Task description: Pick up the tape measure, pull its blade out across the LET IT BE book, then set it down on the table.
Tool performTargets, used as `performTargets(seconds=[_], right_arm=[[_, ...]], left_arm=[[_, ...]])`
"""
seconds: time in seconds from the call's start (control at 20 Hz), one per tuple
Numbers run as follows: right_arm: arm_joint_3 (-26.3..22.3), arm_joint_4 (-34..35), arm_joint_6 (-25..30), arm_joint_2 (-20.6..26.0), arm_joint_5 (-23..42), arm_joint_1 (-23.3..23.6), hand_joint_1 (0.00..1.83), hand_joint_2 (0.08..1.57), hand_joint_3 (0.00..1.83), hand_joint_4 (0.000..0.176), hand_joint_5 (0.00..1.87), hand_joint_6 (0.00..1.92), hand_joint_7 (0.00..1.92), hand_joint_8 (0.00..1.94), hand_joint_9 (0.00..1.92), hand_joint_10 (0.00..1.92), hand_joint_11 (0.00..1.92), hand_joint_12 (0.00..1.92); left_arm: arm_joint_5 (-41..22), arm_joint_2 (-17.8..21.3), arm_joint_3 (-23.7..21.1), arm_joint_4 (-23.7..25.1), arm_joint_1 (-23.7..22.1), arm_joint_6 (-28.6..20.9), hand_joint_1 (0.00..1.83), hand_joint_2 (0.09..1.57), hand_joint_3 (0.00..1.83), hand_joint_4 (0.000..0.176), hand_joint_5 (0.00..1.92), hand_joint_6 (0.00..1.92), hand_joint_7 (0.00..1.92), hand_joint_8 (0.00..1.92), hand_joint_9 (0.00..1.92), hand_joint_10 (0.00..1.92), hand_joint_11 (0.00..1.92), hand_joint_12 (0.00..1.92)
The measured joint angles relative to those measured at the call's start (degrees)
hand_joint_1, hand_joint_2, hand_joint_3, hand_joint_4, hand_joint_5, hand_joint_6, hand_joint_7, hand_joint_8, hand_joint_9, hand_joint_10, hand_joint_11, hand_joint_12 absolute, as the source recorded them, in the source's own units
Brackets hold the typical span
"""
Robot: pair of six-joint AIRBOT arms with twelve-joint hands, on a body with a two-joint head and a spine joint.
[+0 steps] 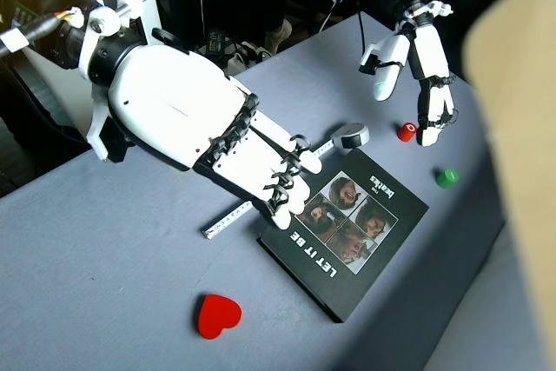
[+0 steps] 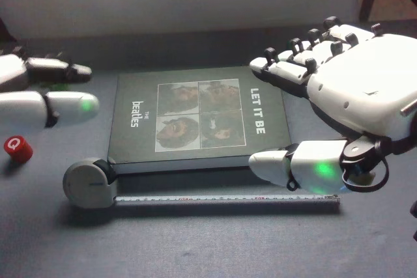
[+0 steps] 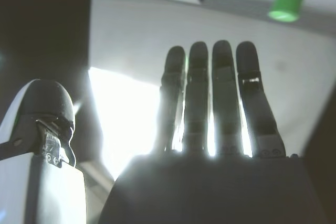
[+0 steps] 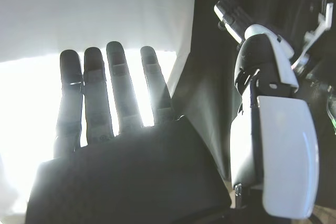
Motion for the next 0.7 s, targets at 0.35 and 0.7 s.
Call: performTargets(seconds=[0.35,0.7], right_arm=[[-0.59,-1.36,0.26,0.04,-0.57,-0.39,0.11,1.07,0.0,0.086,0.07,0.0,0.16,0.0,0.16,0.0,0.0,0.62],[-0.59,-1.49,1.51,-0.81,0.83,-0.59,0.12,1.09,0.0,0.081,0.09,0.0,0.14,0.0,0.14,0.0,0.0,0.59]], left_arm=[[11.96,-1.25,-5.99,-12.7,-16.09,25.46,0.17,1.06,0.0,0.0,0.33,0.0,0.35,0.0,0.32,0.0,0.01,0.85],[4.15,-3.96,-16.83,-65.72,-26.03,90.49,0.15,1.08,0.0,0.0,0.32,0.0,0.33,0.0,0.3,0.0,0.04,0.67]])
